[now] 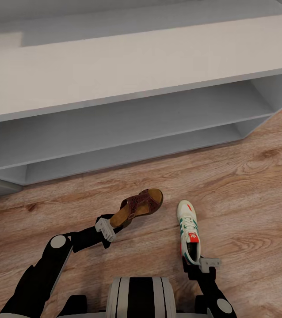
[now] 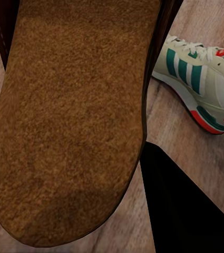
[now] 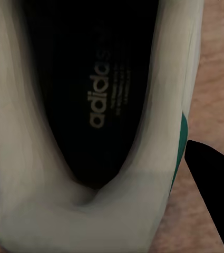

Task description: Pick up the two gym shoes and the two sandals from the corridor floor and place them onto the hallstand (shoe rack) in the corridor, making sure they are on the rack and not on the floor. Arrange them so the two gym shoes are next to each other and the two sandals are next to each other.

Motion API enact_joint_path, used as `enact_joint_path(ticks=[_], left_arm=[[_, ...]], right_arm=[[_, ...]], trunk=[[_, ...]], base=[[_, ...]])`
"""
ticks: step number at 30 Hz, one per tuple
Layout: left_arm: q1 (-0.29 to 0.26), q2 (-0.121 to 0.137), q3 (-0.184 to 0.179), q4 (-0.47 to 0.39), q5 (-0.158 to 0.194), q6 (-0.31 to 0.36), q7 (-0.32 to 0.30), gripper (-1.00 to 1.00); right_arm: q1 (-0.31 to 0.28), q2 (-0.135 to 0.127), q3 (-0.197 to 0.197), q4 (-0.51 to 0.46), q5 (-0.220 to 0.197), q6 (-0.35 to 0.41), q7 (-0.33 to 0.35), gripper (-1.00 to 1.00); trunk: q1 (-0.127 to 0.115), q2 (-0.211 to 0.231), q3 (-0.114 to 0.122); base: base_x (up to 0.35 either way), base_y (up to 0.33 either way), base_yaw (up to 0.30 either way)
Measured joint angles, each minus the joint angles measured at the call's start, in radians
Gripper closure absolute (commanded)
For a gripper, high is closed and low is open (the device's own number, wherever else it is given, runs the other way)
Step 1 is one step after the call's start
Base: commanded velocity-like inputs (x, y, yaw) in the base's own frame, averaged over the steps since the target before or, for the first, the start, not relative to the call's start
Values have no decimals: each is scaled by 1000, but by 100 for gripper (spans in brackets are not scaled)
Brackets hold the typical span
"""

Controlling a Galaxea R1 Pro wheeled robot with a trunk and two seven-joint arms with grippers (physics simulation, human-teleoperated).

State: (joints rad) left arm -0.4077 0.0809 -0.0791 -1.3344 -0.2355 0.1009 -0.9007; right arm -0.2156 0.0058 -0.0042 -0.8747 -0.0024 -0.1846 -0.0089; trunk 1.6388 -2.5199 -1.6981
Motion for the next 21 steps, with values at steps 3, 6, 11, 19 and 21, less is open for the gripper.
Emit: enact_joint_path(ticks=[3, 6, 11, 19, 21], left_arm=[[0, 0, 0, 0, 0, 0, 0, 100], [0, 0, 0, -1, 0, 0, -1, 100], [0, 0, 0, -2, 0, 0, -2, 100], [0, 0, 0, -2, 0, 0, -2, 100], [0, 0, 0, -2, 1, 0, -2, 100]], right_arm=[[0, 0, 0, 0, 0, 0, 0, 100], [0, 0, 0, -1, 0, -1, 0, 100], [0, 0, 1, -3, 1, -1, 0, 100], [0, 0, 2, -5, 0, 0, 0, 100], [0, 1, 2, -6, 0, 0, 0, 100]], trunk=[[0, 0, 0], [0, 0, 0], [0, 0, 0], [0, 0, 0], [-1, 0, 8]], base=[[0, 0, 0], [0, 0, 0], [0, 0, 0], [0, 0, 0], [0, 0, 0]])
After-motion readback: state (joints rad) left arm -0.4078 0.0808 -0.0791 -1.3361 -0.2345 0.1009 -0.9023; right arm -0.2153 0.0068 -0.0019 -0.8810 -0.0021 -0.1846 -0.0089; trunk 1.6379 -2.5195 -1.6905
